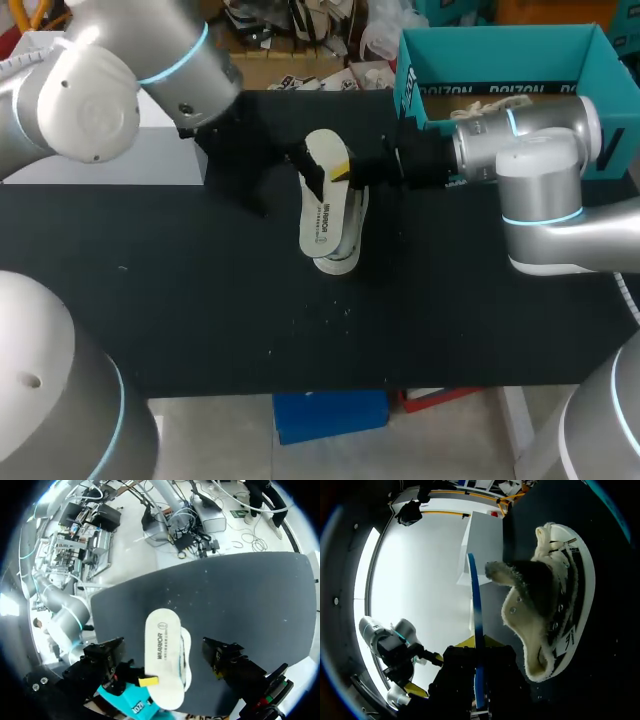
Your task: Take the shoe out of the shoebox, open the shoe tongue, remove and reinsert the insole, then place the shoe into the shoebox
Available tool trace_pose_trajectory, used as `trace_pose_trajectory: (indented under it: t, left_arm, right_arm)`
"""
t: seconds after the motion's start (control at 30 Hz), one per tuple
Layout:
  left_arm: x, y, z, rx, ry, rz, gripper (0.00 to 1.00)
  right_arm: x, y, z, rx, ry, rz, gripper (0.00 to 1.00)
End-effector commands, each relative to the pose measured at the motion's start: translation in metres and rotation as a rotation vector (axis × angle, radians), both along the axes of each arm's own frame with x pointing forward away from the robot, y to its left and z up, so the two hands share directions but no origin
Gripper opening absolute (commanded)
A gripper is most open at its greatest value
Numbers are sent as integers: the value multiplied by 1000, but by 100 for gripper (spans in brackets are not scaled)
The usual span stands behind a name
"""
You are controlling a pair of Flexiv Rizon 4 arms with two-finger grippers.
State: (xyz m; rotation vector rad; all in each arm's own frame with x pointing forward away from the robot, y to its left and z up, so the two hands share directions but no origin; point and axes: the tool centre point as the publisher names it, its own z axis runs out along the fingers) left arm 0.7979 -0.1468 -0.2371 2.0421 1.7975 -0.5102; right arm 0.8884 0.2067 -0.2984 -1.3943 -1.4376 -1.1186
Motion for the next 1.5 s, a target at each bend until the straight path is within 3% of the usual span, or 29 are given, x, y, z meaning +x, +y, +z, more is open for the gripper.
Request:
trace_pose_trajectory:
  t: [0.03,0.27,0.33,0.43,0.7,1.27,1.5]
  left_arm:
    - [0,12,-7,-210,16,-9,100]
    - [0,12,-7,-210,16,-9,100]
    - [5,12,-9,-280,46,1,100]
    - [16,18,-15,-478,140,3,100]
    - [39,32,-20,-685,157,33,100]
    - [71,10,-43,-866,55,63,100]
    - [86,-1,-49,-895,49,89,74]
  right_arm:
    - [1,1,0,-2,1,0,0]
    - [1,1,0,-2,1,0,0]
    - [1,1,0,-2,1,0,0]
    - [1,1,0,-2,1,0,0]
    - [1,1,0,-2,1,0,0]
    - [1,1,0,-2,1,0,0]
    - [1,1,0,-2,1,0,0]
